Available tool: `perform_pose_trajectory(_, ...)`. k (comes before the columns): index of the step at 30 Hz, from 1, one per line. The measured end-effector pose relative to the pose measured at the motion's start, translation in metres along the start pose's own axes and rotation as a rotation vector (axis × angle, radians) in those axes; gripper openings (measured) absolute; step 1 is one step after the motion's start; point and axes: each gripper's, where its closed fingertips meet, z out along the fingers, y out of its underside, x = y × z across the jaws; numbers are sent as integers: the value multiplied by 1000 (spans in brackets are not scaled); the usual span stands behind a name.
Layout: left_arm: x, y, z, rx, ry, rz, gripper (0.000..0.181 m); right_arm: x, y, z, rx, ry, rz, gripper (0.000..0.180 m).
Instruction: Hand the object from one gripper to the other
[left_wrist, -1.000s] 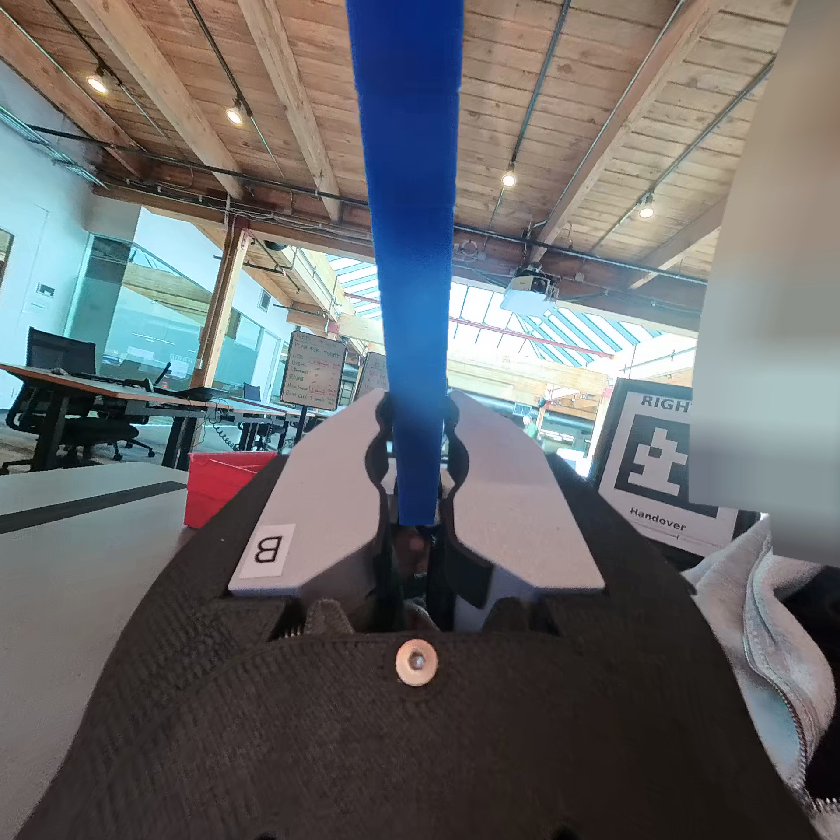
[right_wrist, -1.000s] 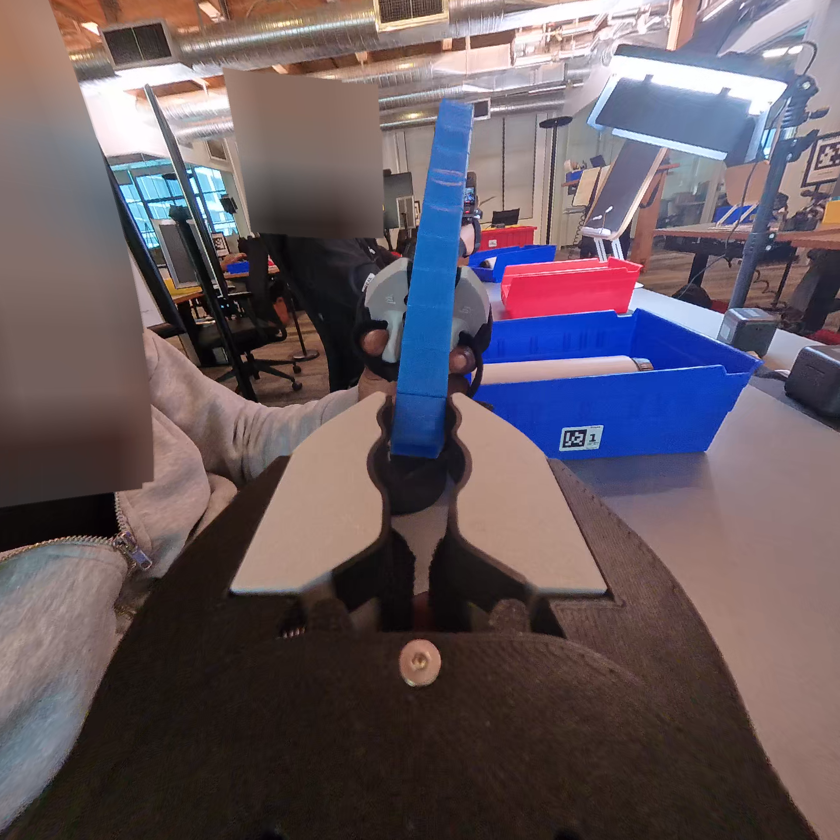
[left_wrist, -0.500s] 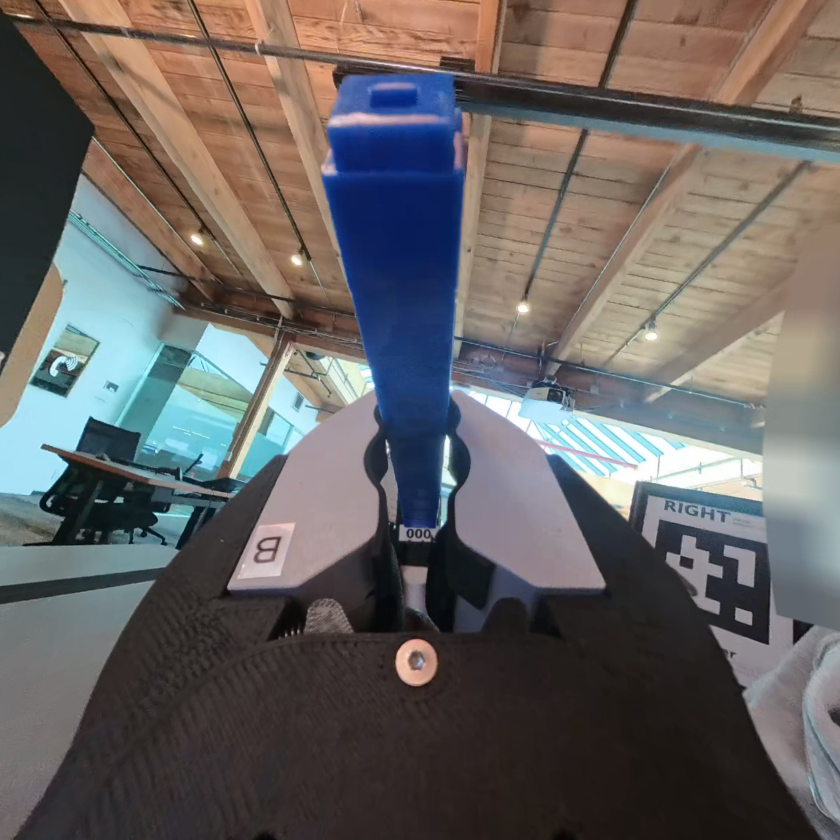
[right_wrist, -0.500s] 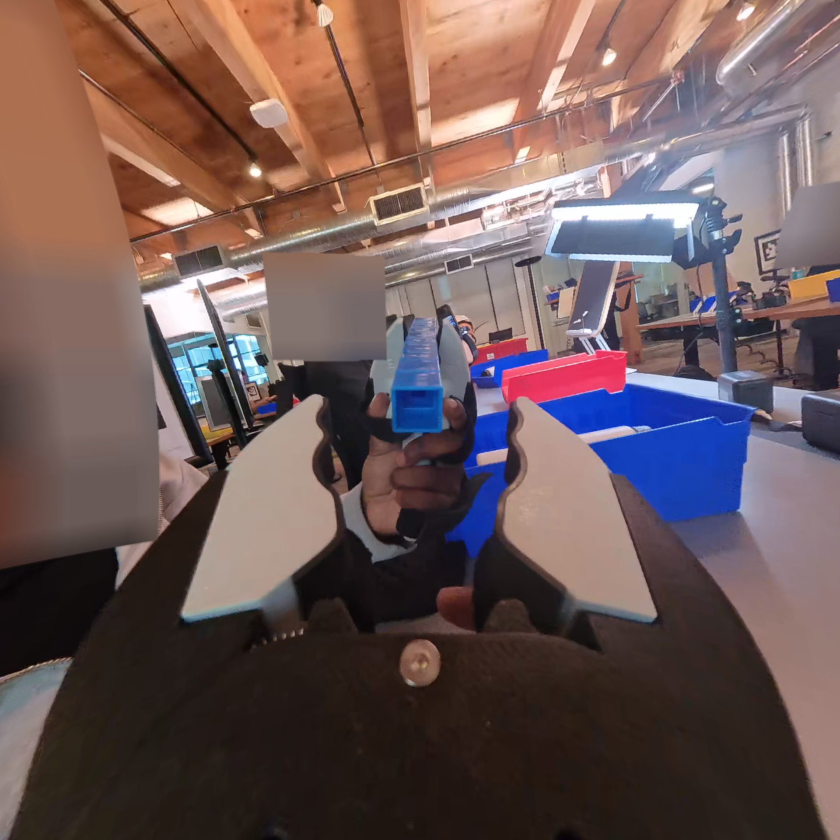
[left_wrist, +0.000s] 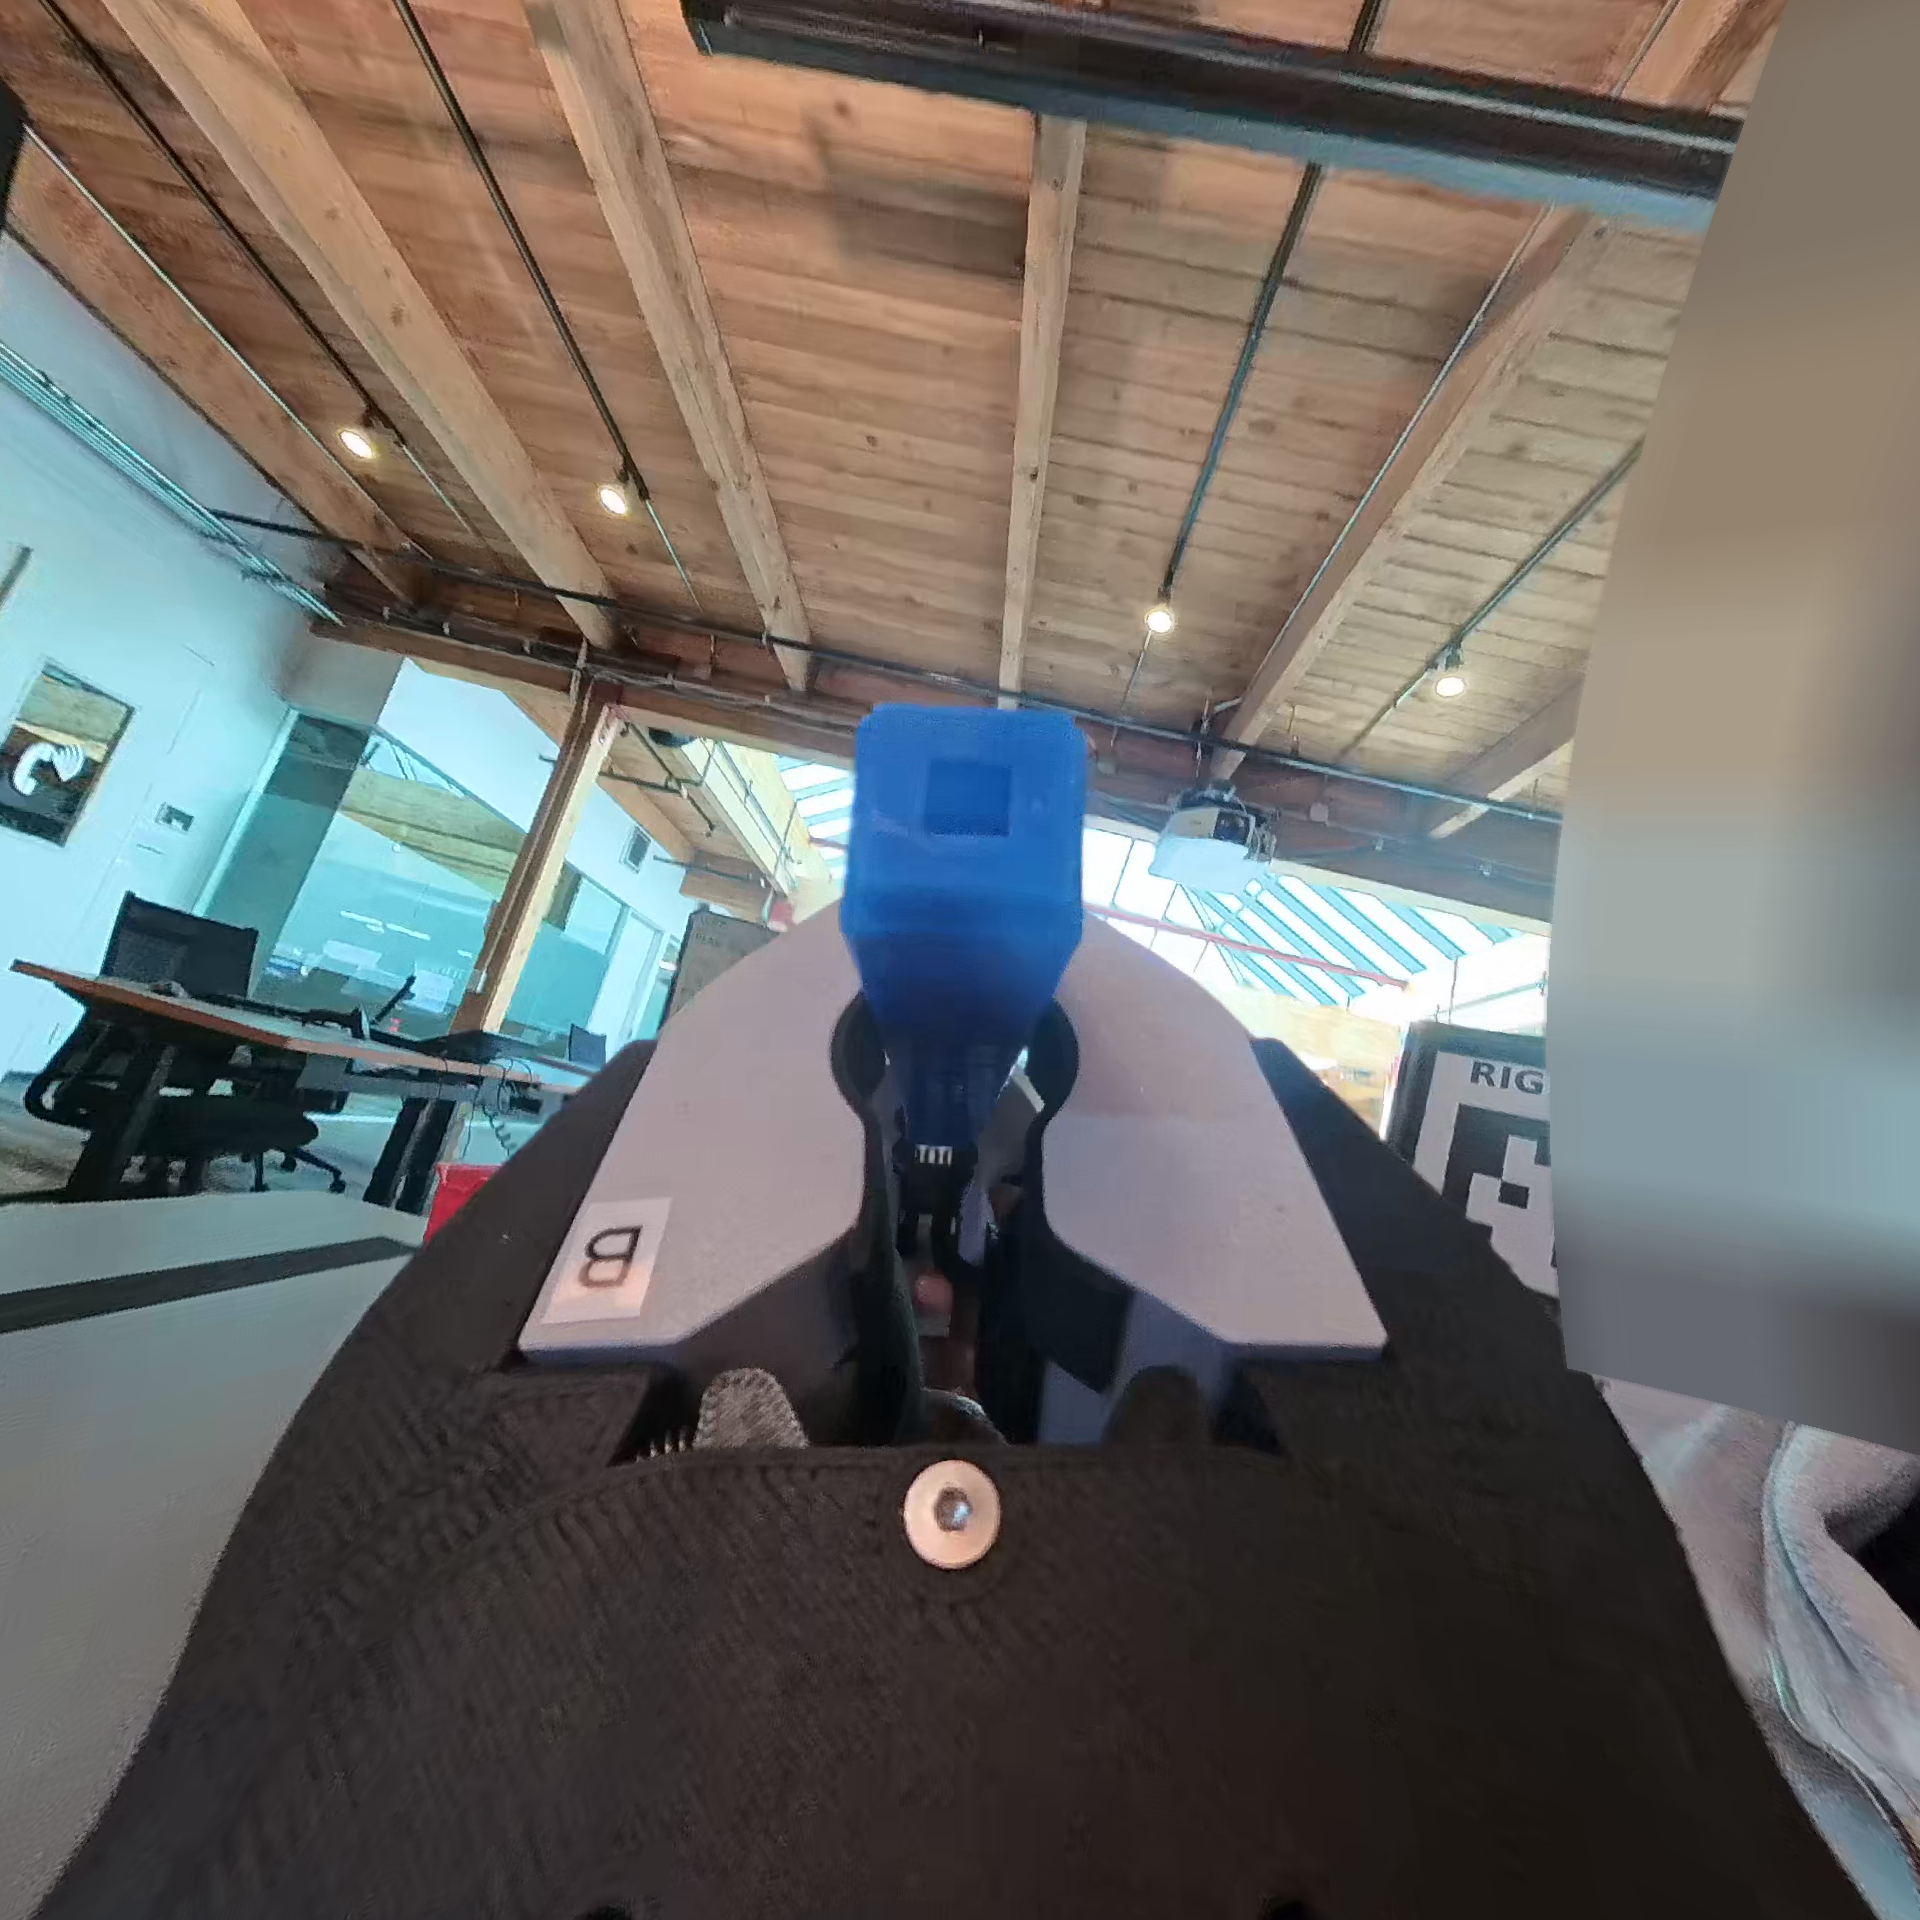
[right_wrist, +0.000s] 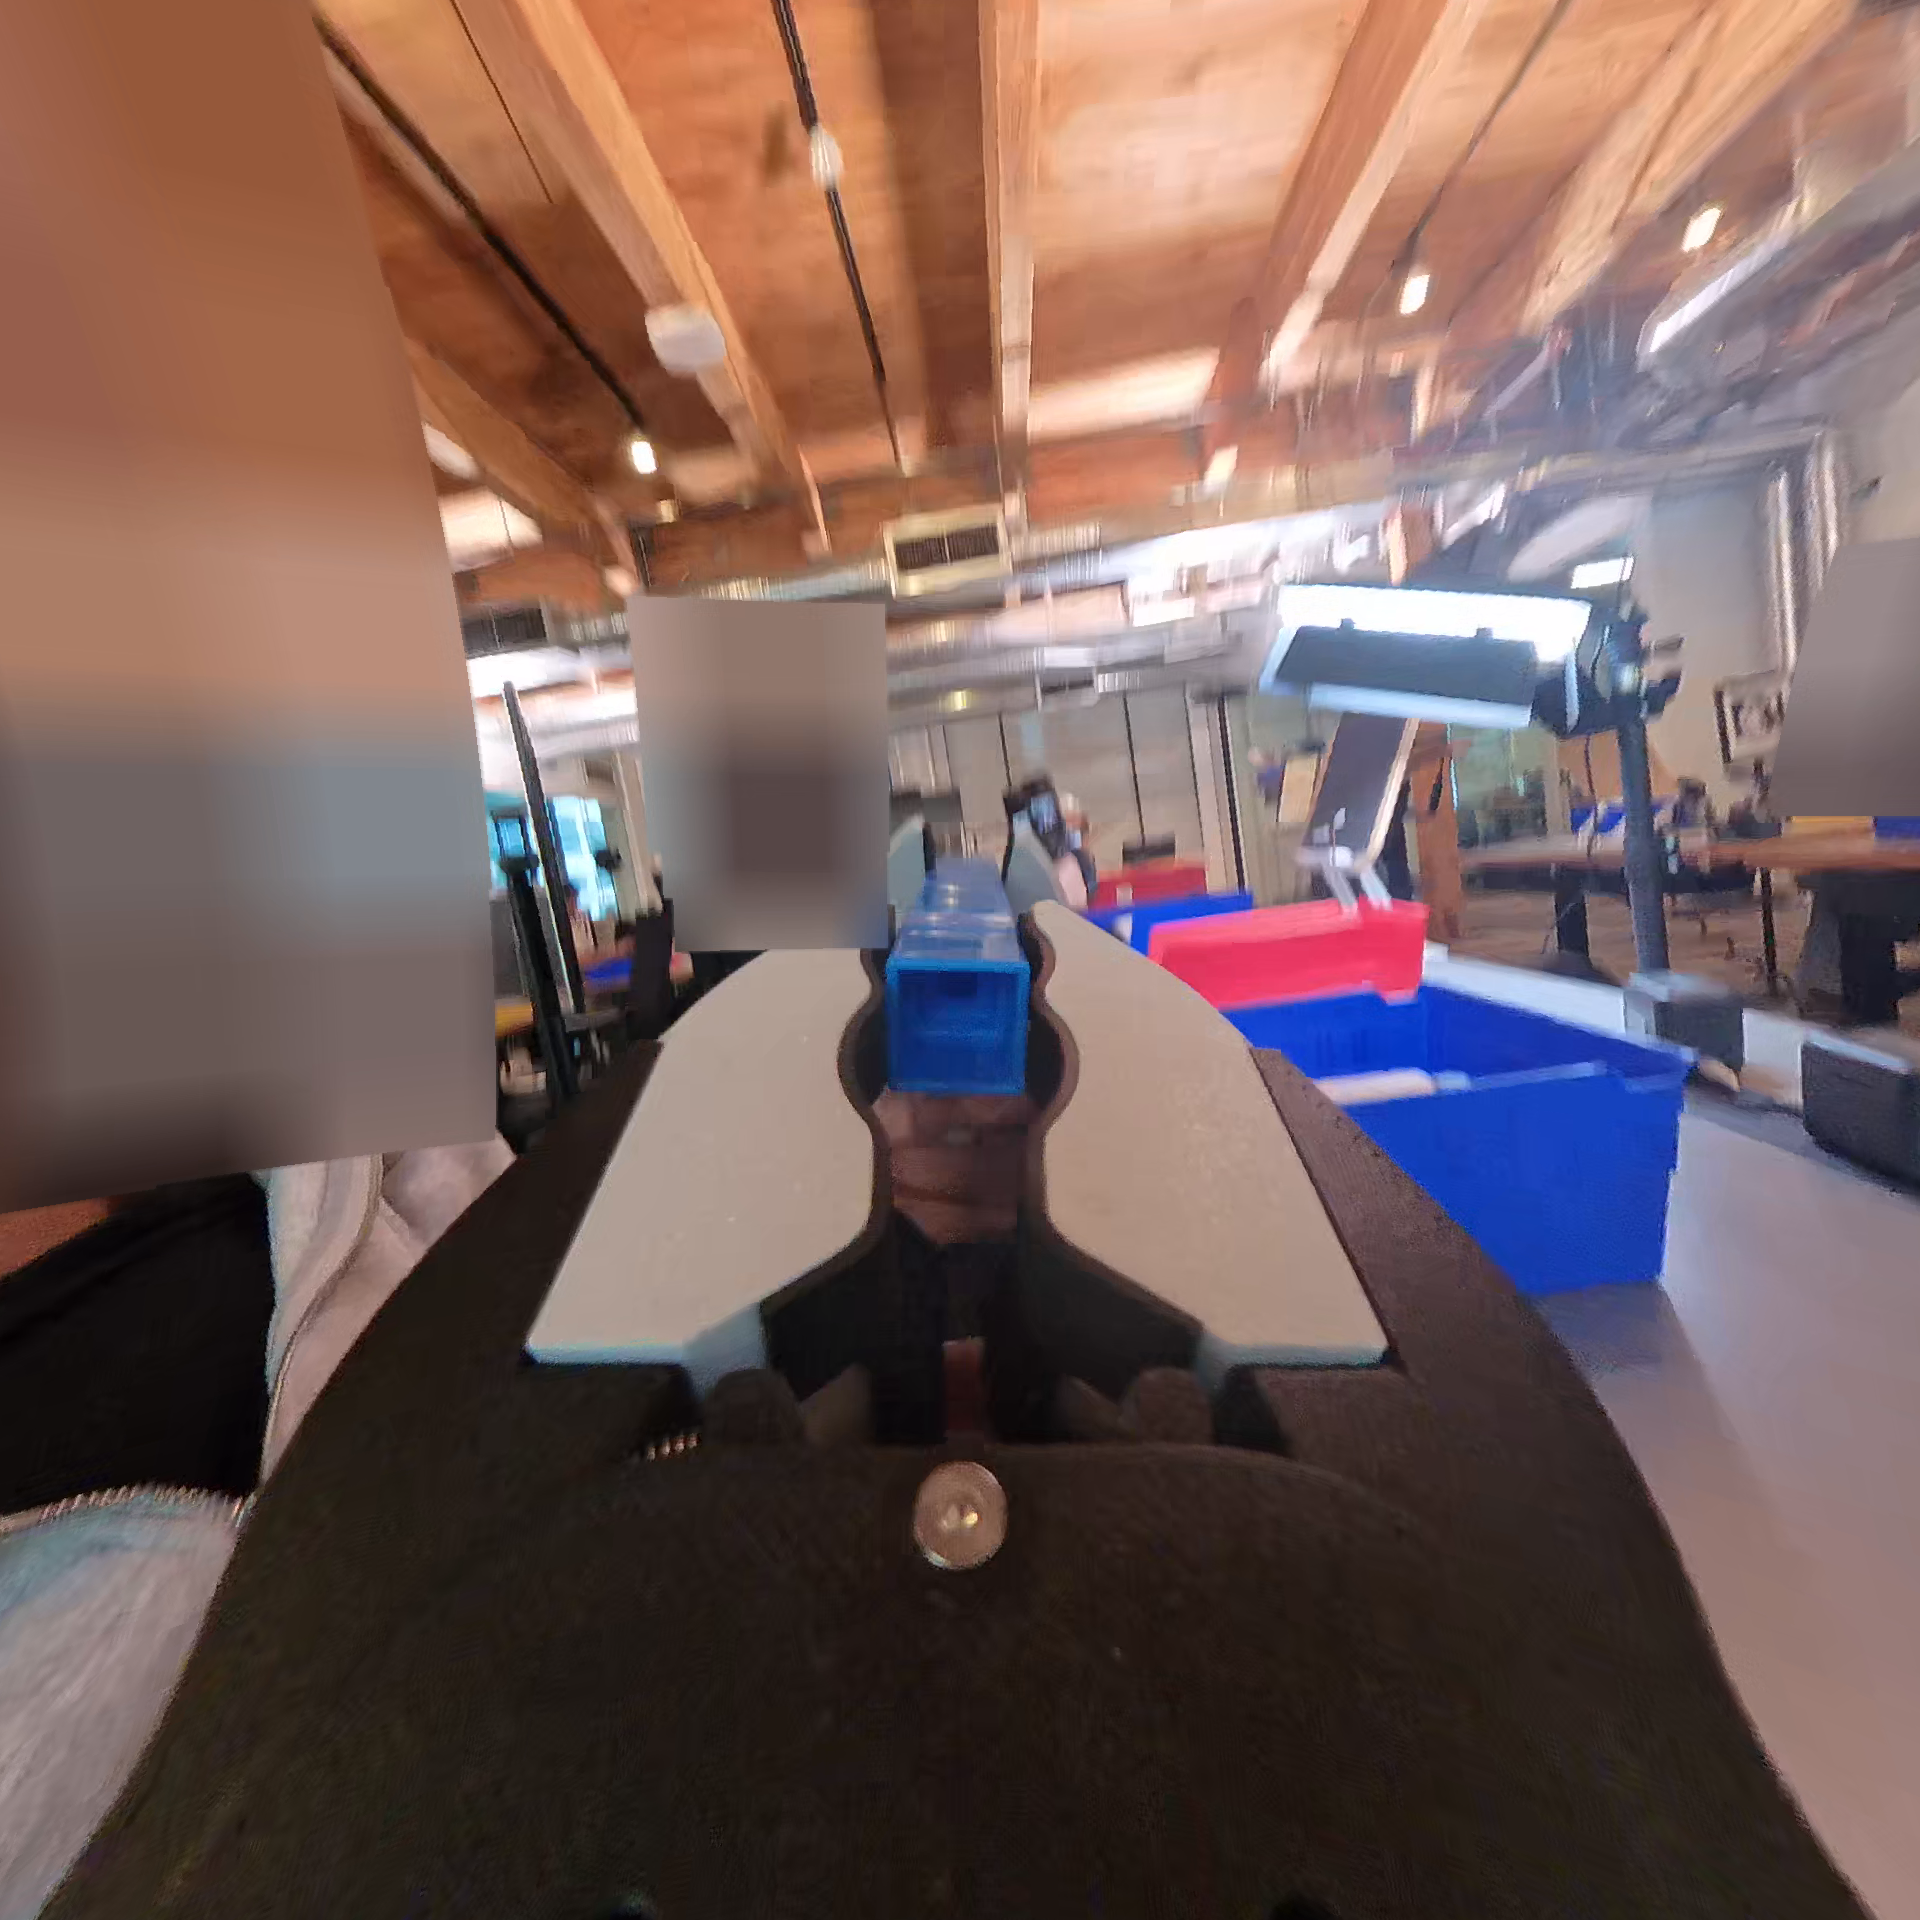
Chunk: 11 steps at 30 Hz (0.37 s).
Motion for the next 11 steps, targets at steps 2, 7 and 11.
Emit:
perform_pose_trajectory(2, 1, -3, 0, 59, -2, -18, 22, -1, -14, -1, 159, 0, 2, 39)
perform_pose_trajectory(7, 2, -14, -3, 202, -9, -37, 23, 6, -5, 9, 281, 50, 18, 70)
perform_pose_trajectory(11, 4, 3, 4, 131, -10, -28, 22, -1, 8, 22, 270, 32, -7, 47)
